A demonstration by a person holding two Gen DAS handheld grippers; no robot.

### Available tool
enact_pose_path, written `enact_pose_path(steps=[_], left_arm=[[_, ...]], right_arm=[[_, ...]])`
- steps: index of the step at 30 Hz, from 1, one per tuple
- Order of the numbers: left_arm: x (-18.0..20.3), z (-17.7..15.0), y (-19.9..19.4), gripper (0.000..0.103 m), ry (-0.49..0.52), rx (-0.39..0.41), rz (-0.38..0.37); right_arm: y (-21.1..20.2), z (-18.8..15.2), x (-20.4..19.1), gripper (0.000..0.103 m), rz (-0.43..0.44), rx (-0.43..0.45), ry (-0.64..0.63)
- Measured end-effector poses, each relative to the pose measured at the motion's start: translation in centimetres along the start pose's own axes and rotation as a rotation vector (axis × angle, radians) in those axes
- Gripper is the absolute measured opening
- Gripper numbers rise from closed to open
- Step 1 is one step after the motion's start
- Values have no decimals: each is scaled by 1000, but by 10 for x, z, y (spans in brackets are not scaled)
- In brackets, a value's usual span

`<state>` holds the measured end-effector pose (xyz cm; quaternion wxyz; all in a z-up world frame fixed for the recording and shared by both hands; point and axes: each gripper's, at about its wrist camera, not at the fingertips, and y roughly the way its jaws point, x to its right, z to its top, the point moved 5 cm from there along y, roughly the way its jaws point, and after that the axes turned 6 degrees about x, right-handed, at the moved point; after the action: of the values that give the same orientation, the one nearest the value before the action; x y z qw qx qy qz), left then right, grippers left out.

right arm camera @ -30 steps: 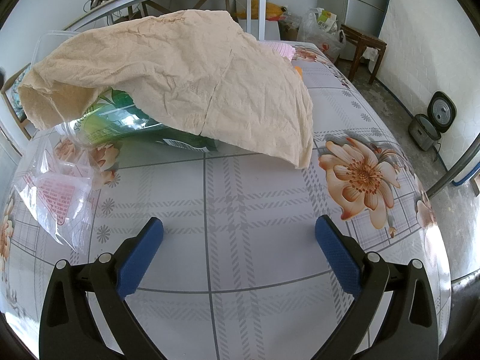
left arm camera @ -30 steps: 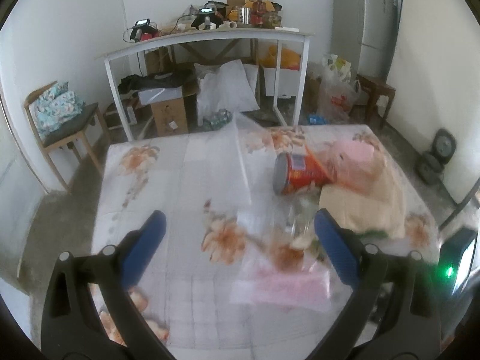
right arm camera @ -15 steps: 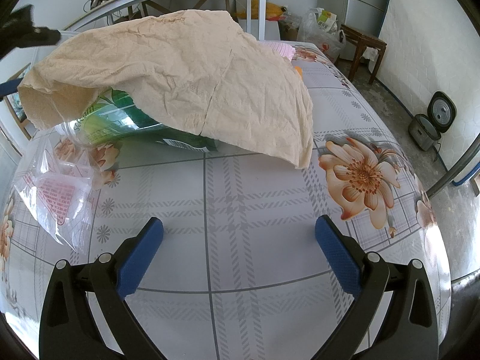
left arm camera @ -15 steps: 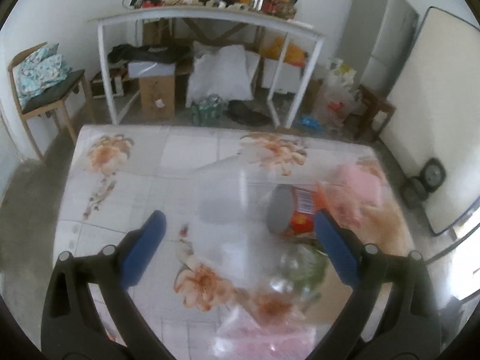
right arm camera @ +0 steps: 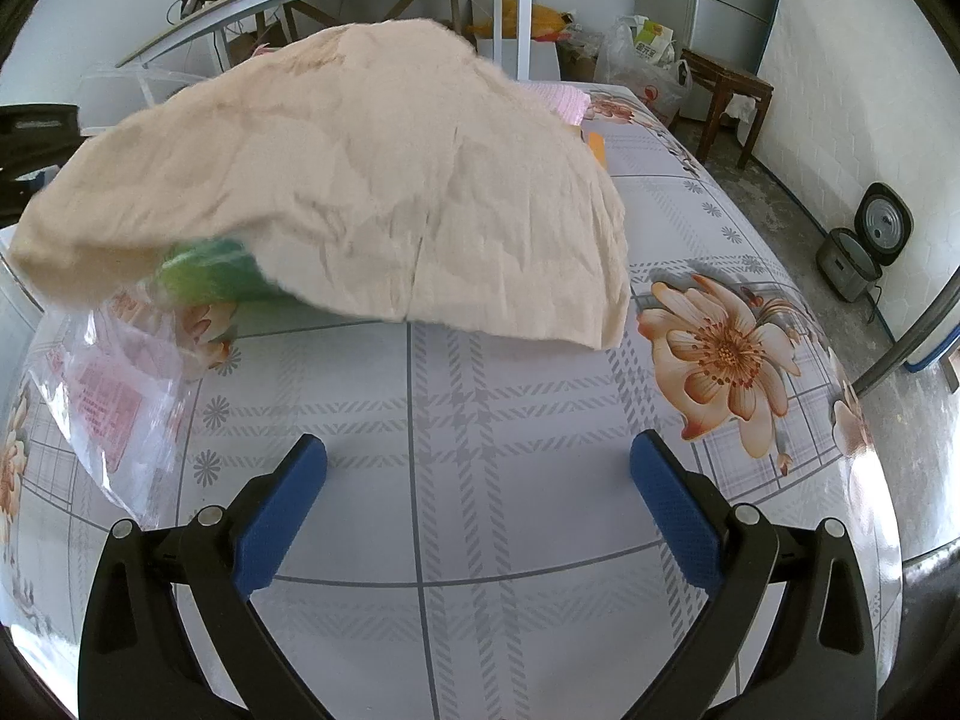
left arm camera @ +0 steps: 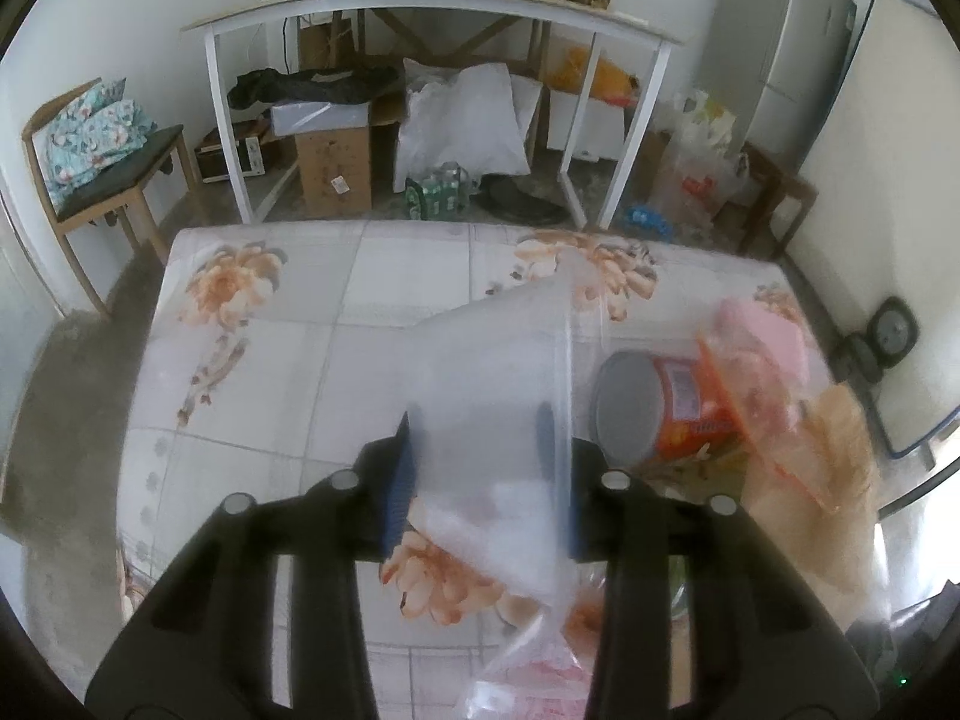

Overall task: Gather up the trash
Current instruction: 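Reach the left gripper to the clear plastic container and close on its rim, then grasp the green 'scream' bottle with the right gripper and lift it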

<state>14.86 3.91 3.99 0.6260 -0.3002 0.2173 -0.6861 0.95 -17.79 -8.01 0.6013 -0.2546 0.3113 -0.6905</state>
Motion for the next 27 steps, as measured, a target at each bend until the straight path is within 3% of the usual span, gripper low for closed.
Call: enact_pose_path(steps=[6,11,19,27], left_arm=[[-12,2,-26,34,-28,48,-8],[-31,0,-49,19,-46,79,-2],[-55,-2,-74,18,-83,125,13],[-71,1,-96,18,-117,164,0]], right_arm=[[-4,-3,2,98,-5,-3,6],[-13,-14,2,98,-6,-20,5],[-31,-22,12,98,-17,-14,-10],[-61,-32,46,98,-44,-54,-57]])
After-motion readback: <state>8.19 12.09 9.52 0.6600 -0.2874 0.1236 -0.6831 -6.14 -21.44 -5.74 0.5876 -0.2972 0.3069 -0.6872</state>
